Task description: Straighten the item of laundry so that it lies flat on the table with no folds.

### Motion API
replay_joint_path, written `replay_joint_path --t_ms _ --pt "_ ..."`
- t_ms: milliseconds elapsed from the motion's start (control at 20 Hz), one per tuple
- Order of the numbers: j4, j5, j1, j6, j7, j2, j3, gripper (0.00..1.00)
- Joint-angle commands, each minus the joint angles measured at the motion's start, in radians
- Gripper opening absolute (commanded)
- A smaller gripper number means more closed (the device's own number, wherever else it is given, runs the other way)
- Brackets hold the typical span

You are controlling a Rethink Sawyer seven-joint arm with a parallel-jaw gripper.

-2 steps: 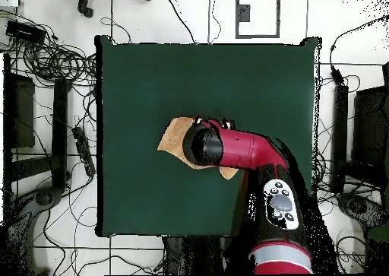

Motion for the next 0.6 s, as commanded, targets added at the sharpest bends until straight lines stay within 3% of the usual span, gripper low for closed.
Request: replay_joint_path --t_ms 50,600 --pt "-0.037 -0.059 -0.021 0.031 -0.024 0.022 0.156 1.0" --pt "0.007 -0.089 -0.035 -0.03 0.042 0.012 0.194 1.0"
